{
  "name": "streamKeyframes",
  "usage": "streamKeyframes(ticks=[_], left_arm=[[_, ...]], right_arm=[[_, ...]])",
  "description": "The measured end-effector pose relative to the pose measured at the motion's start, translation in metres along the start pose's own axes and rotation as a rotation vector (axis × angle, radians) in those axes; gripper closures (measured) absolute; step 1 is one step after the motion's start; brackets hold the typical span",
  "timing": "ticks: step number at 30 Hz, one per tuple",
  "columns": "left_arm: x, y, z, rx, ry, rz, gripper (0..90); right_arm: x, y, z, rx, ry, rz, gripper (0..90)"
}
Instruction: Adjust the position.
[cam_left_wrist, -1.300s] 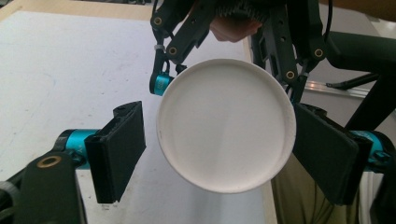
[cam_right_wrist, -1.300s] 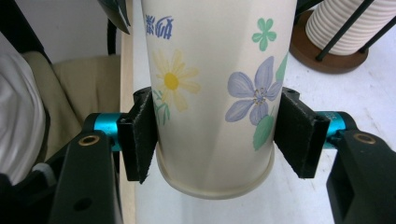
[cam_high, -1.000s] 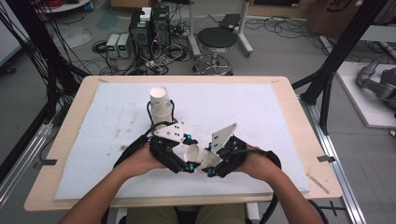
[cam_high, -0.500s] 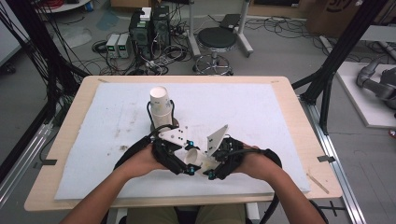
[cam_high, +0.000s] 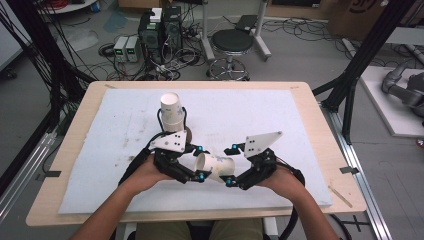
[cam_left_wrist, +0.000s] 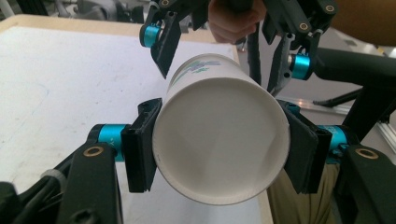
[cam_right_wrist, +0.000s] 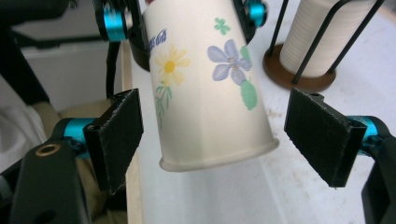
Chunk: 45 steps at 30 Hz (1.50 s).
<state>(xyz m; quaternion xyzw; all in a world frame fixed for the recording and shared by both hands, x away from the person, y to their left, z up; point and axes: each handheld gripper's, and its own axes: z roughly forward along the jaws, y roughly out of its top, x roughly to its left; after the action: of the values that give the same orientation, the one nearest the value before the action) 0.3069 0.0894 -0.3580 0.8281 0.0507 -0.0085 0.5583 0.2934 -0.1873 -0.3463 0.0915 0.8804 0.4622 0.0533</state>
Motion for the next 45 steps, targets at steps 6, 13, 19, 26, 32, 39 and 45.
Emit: streamKeyframes(ticks=[6,13,19,26,32,39,45], left_arm=[[-0.002,-0.007,-0.003,-0.053,0.011,0.002,37.2],[-0.005,-0.015,-0.006,-0.097,0.020,0.001,37.2],[-0.006,-0.020,-0.008,-0.127,0.019,-0.002,37.2],[-0.009,-0.019,-0.011,-0.143,0.018,0.012,37.2],[-0.011,-0.018,-0.012,-0.151,0.016,0.021,37.2],[-0.014,-0.015,-0.013,-0.171,0.004,0.035,37.2],[-0.015,-0.014,-0.014,-0.190,-0.011,0.033,37.2]], right_arm=[[0.002,-0.009,-0.008,-0.131,-0.023,0.025,20.1],[0.005,-0.022,-0.011,-0.200,-0.049,0.037,20.1],[0.006,-0.033,-0.007,-0.226,-0.038,0.060,20.1],[0.007,-0.038,-0.003,-0.225,-0.007,0.066,20.2],[0.007,-0.039,-0.001,-0.234,0.010,0.062,20.3],[0.007,-0.039,0.004,-0.238,0.031,0.048,20.5],[0.007,-0.040,0.009,-0.251,0.054,0.040,20.8]])
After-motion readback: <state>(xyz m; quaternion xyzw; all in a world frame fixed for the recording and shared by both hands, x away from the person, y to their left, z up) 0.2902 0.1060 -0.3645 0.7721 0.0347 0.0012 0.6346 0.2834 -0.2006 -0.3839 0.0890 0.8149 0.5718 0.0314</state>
